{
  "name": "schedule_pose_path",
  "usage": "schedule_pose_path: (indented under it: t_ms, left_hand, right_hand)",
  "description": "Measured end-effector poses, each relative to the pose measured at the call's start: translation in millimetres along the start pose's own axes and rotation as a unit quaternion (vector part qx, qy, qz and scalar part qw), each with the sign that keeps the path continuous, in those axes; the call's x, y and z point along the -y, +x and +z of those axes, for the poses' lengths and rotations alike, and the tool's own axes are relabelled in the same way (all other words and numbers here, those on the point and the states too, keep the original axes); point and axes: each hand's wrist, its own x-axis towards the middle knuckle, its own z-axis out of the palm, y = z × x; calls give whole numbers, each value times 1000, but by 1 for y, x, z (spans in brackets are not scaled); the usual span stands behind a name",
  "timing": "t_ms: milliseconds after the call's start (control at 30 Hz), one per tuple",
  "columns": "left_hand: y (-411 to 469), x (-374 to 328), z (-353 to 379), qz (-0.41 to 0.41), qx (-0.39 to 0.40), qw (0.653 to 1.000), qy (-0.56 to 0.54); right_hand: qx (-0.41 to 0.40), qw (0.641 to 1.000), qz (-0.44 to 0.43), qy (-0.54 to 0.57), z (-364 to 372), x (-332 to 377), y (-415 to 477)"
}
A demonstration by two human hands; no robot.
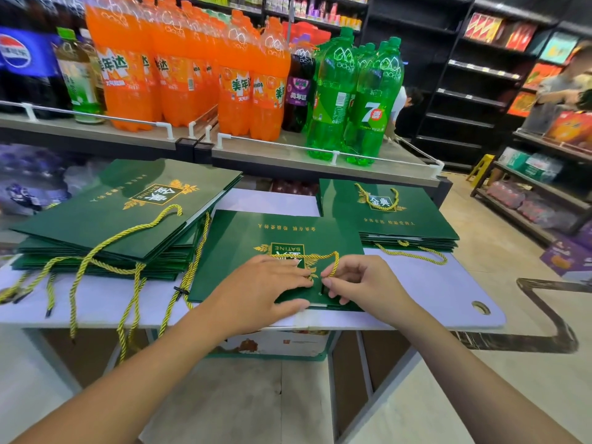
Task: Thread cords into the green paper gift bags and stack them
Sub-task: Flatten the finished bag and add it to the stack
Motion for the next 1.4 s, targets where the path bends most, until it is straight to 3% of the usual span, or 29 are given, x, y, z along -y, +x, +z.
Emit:
schedule_pose_path:
  t_ms: [267,400,567,700,767,900,967,1100,1200,1400]
  left_hand:
    - [-1,-1,1,1,-5,1000,0]
    - [-1,-2,-1,3,-9,1000,2]
    - [-2,-3,-1,-1,-46,999,-6]
    - [0,-5,-2,-5,-67,998,-21]
    - [-1,-5,-2,-20,-86,996,-29]
    - [-2,-5,-3,-52,-92,993,-50]
    - [-1,-3,-2,-69,-100,990,-64]
    - [-1,-1,-1,-75,-108,989,-67]
    - [-1,-2,-3,-76,-102,989,-69]
    - [-1,-2,-3,-71,-112,990,-48]
  right_hand:
    - [7,1000,4,-29,0,2,1]
    - [28,992,-15,-125,-1,4,4]
    - [26,952,-87,-293,-5,14,7]
    - [42,936,-102,-336,-7,24,1]
    - [0,934,-113,-339,-8,27,-4]
    - [-199,928,-151,-276,-1,27,-25]
    - [-240,934,-127,-233,10,24,-36]
    - [-214,959,-16,-186,33,22,-44]
    - [-169,981,67,-65,44,29,-35]
    - [-149,978,136,54,56,34,-19]
